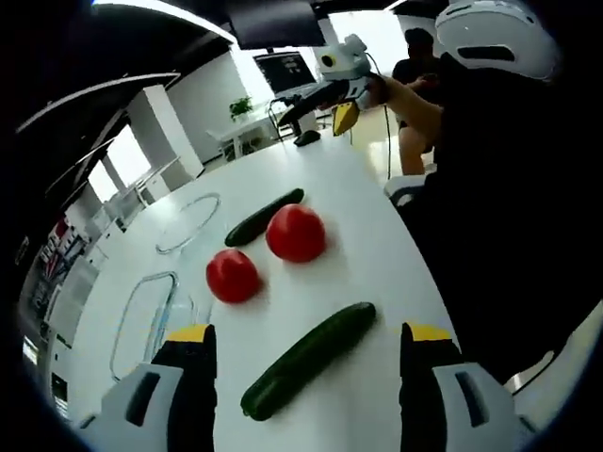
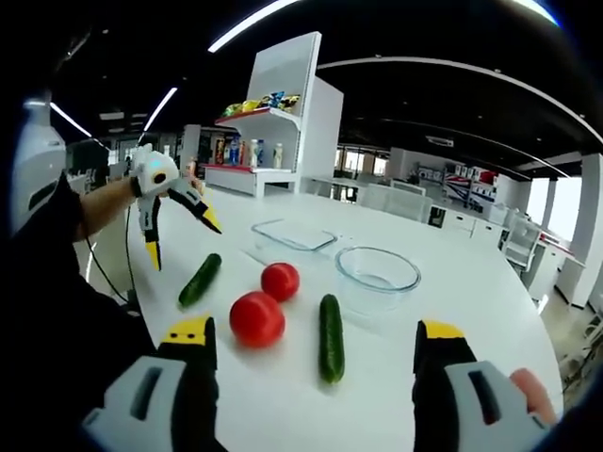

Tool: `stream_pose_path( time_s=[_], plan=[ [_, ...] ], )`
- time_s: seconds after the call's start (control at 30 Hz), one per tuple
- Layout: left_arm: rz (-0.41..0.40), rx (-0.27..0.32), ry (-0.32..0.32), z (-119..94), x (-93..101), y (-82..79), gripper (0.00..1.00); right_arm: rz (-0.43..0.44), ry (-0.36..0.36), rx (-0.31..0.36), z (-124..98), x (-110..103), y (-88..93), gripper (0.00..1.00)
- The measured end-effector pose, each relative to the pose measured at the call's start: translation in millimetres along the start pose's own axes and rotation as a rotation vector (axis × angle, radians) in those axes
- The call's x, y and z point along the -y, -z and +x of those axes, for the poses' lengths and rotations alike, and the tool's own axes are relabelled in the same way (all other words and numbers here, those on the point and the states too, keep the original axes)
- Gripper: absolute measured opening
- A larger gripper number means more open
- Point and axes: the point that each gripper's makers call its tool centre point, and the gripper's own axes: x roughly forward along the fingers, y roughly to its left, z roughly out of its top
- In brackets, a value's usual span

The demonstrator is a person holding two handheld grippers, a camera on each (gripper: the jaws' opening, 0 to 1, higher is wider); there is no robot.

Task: Sort the scattered tomatoes and cucumbers on the table and place them into their respective storage containers

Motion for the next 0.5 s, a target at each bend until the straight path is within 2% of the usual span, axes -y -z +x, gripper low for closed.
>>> stream_pose_path(
  time_s=[0.1,0.23,0.27,0.37,0.5],
  plan=[
    [-0.01,-0.015,0.044,8.0,-2.4,5.2,0.67,-0.002,-0.003,0.004,-0.1,-1.0,-1.6,0.81],
    [-0.039,-0.056,0.093,17.8,-6.3,16.2,0.65,0.0,-0.005,0.007,0.5,-1.4,-2.8,0.81],
    [-0.052,-0.073,0.092,20.8,-8.3,20.7,0.65,-0.002,-0.007,0.009,0.9,-1.8,-3.1,0.82],
    [-0.021,-0.149,0.106,25.8,-10.6,37.1,0.62,0.0,-0.02,0.012,2.1,-4.9,-3.5,0.84],
    [-0.023,-0.162,0.13,30.7,-8.1,39.6,0.57,-0.001,-0.024,0.008,3.6,-6.7,-2.2,0.84]
  ],
)
